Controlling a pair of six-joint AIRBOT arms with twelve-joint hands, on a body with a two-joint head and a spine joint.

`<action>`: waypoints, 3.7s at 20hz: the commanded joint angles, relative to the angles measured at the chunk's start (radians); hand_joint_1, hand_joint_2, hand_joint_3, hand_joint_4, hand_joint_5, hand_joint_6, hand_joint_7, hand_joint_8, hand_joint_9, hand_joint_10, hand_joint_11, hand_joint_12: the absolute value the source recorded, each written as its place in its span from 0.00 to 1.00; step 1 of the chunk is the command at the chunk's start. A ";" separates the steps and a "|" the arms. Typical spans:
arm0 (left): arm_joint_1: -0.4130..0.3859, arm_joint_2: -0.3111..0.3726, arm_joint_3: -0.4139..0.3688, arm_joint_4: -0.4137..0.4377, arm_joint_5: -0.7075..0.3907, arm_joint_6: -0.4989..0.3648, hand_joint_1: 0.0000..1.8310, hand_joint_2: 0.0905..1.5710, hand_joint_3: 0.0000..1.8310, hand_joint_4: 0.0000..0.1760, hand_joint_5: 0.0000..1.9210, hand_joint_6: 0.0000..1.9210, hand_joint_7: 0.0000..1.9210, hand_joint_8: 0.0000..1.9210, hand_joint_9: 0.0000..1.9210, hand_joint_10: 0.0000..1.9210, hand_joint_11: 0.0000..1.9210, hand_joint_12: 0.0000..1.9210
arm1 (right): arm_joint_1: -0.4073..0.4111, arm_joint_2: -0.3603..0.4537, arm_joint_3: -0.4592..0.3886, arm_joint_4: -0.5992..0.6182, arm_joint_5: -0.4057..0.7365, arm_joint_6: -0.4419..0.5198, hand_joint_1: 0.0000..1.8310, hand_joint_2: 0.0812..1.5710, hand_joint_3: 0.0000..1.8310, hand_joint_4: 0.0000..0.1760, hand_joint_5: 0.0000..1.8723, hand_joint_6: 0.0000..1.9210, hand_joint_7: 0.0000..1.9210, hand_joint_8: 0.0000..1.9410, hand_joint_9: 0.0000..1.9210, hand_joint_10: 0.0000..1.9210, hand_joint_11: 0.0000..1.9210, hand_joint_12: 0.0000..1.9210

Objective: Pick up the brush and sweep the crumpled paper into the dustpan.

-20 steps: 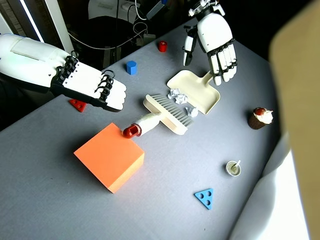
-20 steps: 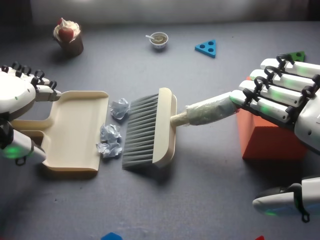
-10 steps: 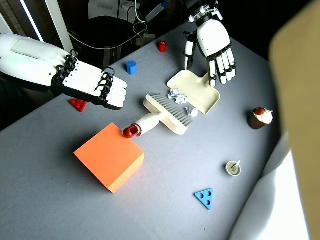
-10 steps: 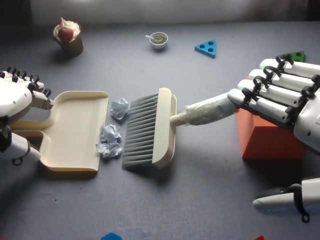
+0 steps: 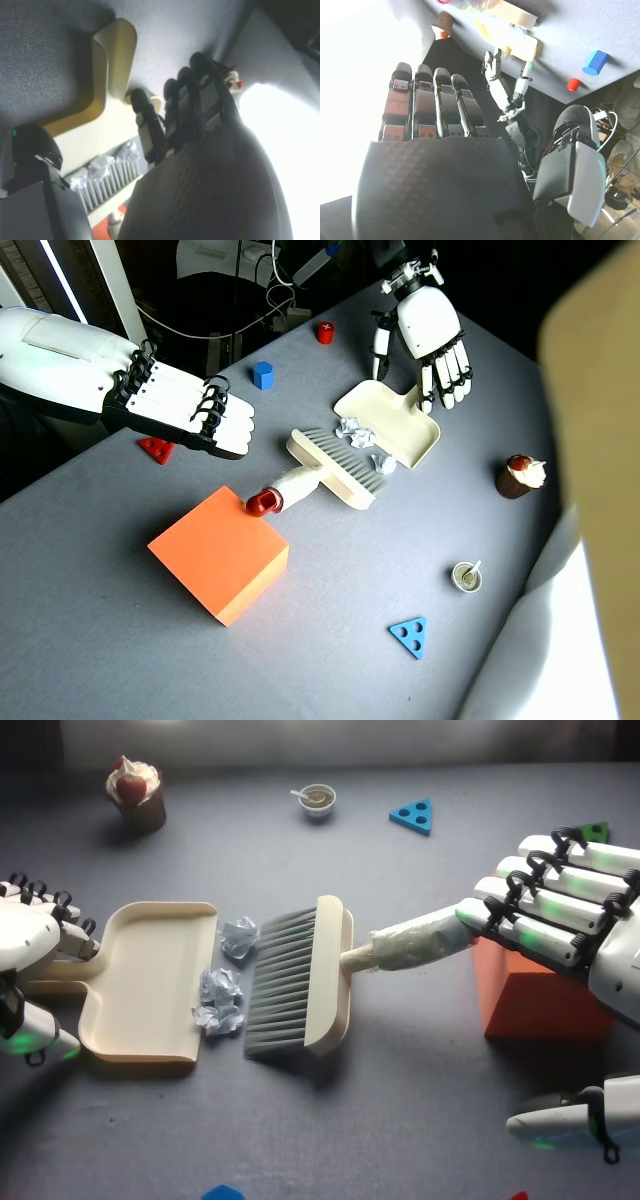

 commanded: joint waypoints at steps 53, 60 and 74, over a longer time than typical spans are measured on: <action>-0.157 -0.126 0.151 0.051 -0.061 -0.019 0.62 0.68 0.00 0.00 0.54 0.46 0.21 0.00 0.19 0.00 0.12 0.24 | -0.154 -0.368 -0.020 0.010 -0.799 -0.462 0.07 0.61 0.00 0.00 0.03 0.00 0.06 0.00 0.06 0.00 0.05 0.01; -0.164 -0.132 0.173 0.070 -0.073 -0.042 0.61 0.68 0.00 0.00 0.53 0.47 0.20 0.00 0.19 0.00 0.11 0.24 | -0.157 -0.394 0.001 0.026 -0.805 -0.523 0.30 0.59 0.00 0.00 0.01 0.00 0.05 0.00 0.06 0.00 0.06 0.01; -0.176 -0.120 0.186 0.111 -0.038 -0.068 0.61 0.67 0.00 0.00 0.55 0.45 0.21 0.00 0.19 0.00 0.12 0.24 | -0.183 -0.575 0.140 0.136 -0.917 -0.502 0.56 0.60 0.00 0.00 0.01 0.00 0.05 0.00 0.06 0.00 0.09 0.02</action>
